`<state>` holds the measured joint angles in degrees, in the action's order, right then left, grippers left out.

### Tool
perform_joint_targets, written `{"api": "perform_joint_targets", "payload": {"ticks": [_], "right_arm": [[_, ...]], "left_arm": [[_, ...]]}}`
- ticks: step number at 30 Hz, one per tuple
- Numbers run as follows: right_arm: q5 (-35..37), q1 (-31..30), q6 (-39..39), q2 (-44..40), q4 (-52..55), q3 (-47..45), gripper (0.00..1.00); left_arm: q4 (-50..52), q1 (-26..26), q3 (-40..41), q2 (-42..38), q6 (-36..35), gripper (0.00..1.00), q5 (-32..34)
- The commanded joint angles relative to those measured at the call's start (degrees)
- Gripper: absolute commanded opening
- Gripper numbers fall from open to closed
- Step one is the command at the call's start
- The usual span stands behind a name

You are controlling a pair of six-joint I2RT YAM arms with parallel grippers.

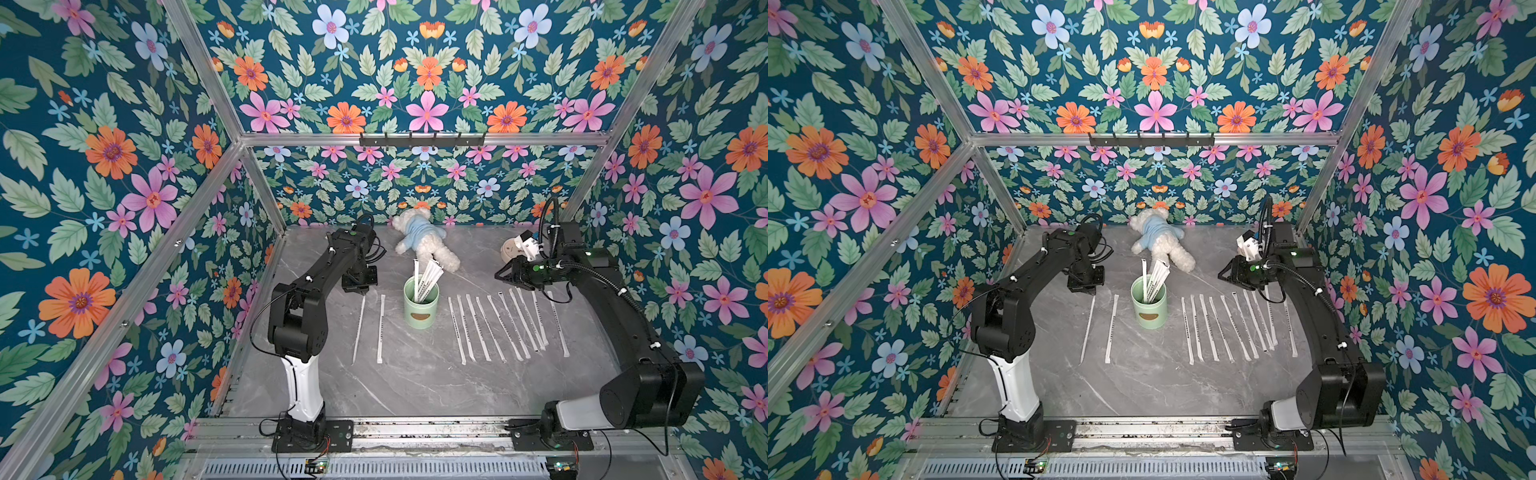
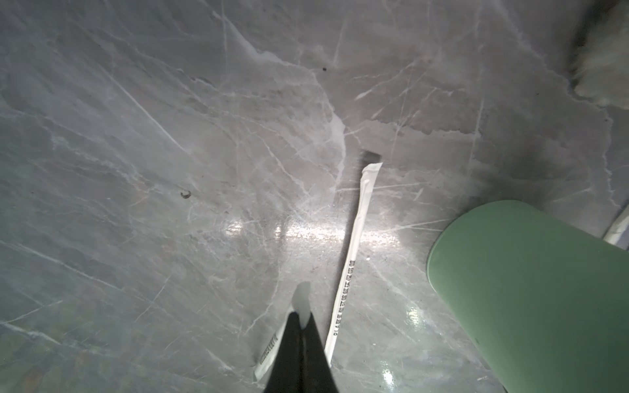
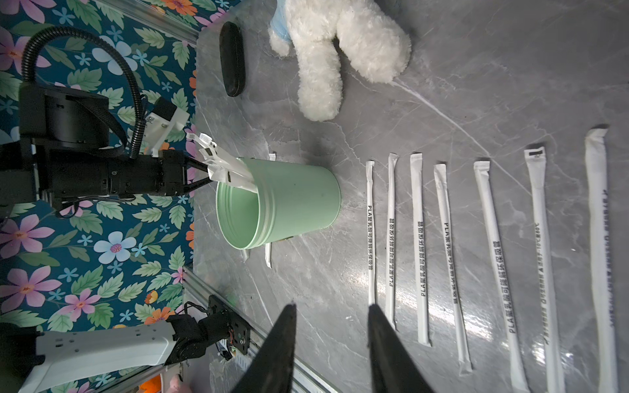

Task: Take the straws out of the storage container
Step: Place the straw at the center of the board.

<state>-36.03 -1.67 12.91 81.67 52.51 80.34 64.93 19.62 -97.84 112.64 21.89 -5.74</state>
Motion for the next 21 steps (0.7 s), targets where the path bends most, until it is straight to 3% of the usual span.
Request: {"api": "perform_joint_targets", "payload": {"ticks": [1,21], "right_arm": [[-0.6,0.0,-0.8,0.1,-0.5,0.0,0.37],[-0.5,0.0,-1.0,1.0,-0.1,-0.1,0.37]], "left_arm": [[-1.2,0.0,0.0,0.8,-0.5,0.00,-1.0],[-3.9,-1.0,0.0,3.3,-0.3,0.00,-0.8]]}}
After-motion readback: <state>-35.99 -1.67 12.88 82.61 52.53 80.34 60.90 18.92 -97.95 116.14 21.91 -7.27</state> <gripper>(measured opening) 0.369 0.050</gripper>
